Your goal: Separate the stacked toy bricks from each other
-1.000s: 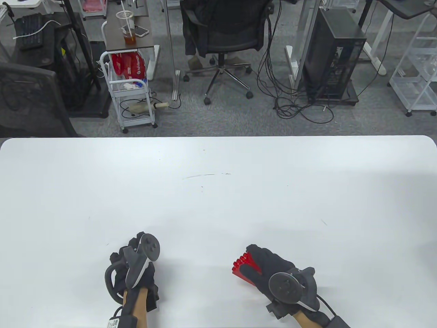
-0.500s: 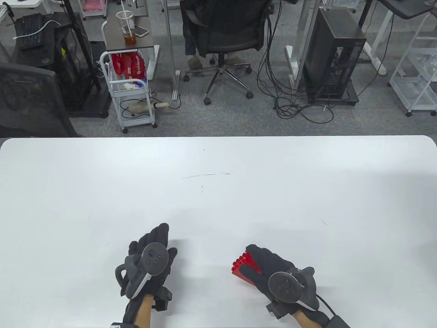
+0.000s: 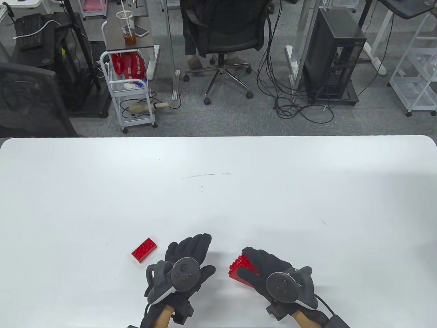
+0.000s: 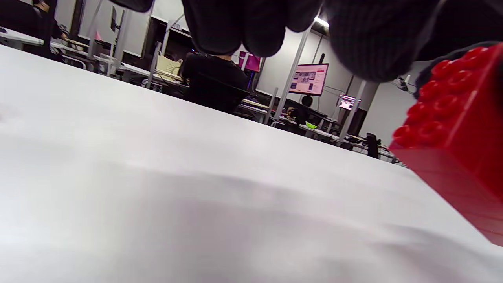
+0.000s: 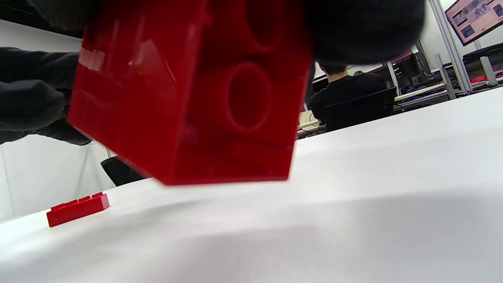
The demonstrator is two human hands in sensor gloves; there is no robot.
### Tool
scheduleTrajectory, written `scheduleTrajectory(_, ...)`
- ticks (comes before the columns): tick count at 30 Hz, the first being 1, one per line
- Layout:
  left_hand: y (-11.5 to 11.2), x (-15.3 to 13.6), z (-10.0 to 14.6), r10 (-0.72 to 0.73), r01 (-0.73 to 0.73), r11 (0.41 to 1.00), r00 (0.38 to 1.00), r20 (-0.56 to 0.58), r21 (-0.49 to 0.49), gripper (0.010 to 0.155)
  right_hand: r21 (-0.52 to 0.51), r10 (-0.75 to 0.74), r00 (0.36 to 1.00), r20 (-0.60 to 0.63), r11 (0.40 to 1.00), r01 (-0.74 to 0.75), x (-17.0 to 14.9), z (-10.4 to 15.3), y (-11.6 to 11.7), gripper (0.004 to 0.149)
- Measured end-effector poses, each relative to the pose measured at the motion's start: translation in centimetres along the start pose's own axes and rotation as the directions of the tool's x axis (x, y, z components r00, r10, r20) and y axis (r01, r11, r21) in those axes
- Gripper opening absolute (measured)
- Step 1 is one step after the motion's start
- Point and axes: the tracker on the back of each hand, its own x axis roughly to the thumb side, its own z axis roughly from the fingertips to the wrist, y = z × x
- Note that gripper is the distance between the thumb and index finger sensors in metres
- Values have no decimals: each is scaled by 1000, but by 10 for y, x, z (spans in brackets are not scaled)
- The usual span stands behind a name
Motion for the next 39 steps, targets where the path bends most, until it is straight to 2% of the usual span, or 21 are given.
scheduleTrajectory(4,-4,3,-1,114,-110,991,992,51,-77,88,16,-3,1000,15,1000,3,3,0,2,64)
scheduleTrajectory(11,-12,14,-2,235,-216,960,967,99,-177,86,37,-18,999,36,999,17,6,1,3,64)
scheduleTrajectory(21,-25,23,-4,272,-237,941,955,120,-243,83,57,-53,995,87,997,48,16,5,4,64)
scheduleTrajectory(28,-27,25,-4,331,-297,928,935,131,-223,79,55,-68,994,83,996,64,15,5,4,64)
scheduleTrajectory(32,-27,27,-3,295,-271,948,944,147,-167,79,60,-71,994,82,996,66,15,5,5,64)
scheduleTrajectory(39,-28,32,-2,251,-233,963,958,136,-135,78,61,-58,996,74,997,53,15,4,4,64)
